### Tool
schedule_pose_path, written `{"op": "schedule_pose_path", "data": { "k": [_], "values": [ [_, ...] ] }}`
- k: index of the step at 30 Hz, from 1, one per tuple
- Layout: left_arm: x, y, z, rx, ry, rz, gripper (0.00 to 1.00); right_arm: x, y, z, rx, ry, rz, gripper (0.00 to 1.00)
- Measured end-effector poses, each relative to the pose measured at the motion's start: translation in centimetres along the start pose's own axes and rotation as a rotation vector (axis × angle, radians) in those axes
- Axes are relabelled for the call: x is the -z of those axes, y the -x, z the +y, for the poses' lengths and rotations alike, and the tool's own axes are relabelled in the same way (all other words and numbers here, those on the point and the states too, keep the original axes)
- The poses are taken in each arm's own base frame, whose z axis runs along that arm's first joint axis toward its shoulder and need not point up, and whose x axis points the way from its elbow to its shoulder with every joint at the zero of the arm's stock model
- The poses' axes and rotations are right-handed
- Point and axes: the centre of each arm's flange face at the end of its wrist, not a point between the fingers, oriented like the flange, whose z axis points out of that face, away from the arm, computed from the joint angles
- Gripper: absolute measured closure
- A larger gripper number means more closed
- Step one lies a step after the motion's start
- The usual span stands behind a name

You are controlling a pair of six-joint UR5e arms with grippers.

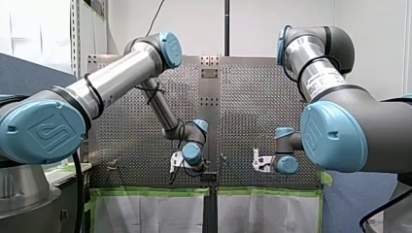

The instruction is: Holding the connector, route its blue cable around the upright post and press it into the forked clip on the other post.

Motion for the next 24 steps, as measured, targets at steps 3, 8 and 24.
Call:
{"op": "schedule_pose_path", "data": {
  "k": [3, 8, 24],
  "values": [
    [1.0, 0.6, 0.0, -0.023, 0.017, -0.017, 0.0, 0.3, 0.3, -0.2, 0.021, 0.002, -0.025, 1.0],
    [2.7, 1.5, 0.1, -0.035, 0.045, -0.044, 0.0, 1.3, 1.0, -0.9, 0.065, 0.022, -0.066, 1.0],
    [8.2, 2.0, 1.0, -0.037, 0.103, -0.064, 0.0, 4.3, 2.9, -3.2, 0.118, -0.012, -0.1, 1.0]
  ]
}}
